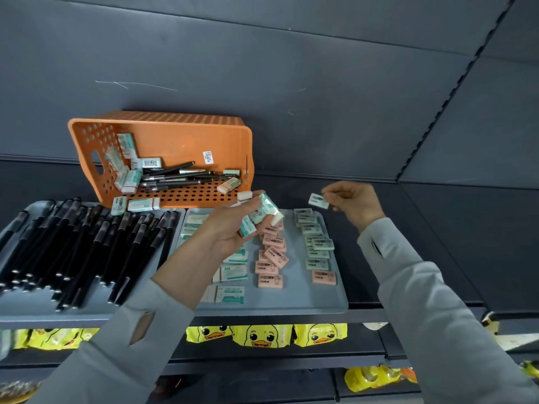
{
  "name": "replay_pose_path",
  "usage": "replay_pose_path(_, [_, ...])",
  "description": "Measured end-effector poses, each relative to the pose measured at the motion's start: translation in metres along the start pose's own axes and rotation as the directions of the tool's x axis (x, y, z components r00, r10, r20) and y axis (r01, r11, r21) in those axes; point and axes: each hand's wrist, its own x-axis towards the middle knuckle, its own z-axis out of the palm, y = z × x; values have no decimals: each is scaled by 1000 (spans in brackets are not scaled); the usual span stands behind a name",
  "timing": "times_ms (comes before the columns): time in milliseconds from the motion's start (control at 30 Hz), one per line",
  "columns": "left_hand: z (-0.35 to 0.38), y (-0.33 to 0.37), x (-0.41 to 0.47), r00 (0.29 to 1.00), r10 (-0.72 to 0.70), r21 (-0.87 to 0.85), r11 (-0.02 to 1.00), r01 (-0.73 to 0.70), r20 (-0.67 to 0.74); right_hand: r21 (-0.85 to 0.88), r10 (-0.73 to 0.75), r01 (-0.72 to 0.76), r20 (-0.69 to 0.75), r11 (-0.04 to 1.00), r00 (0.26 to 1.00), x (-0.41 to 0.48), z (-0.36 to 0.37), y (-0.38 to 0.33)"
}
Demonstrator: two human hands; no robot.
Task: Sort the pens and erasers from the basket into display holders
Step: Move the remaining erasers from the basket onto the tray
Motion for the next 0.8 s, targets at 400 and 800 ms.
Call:
replay_pose_path(400, [-10,-1,-4,999,27,-130,991,-29,-20,-52,-63,76,223,996,973,-26,37,-32])
replay_pose_path(800, [-55,48,-27,984,32,-376,921,-97,-175,176,-104,48,321,983,941,-32,72,-61])
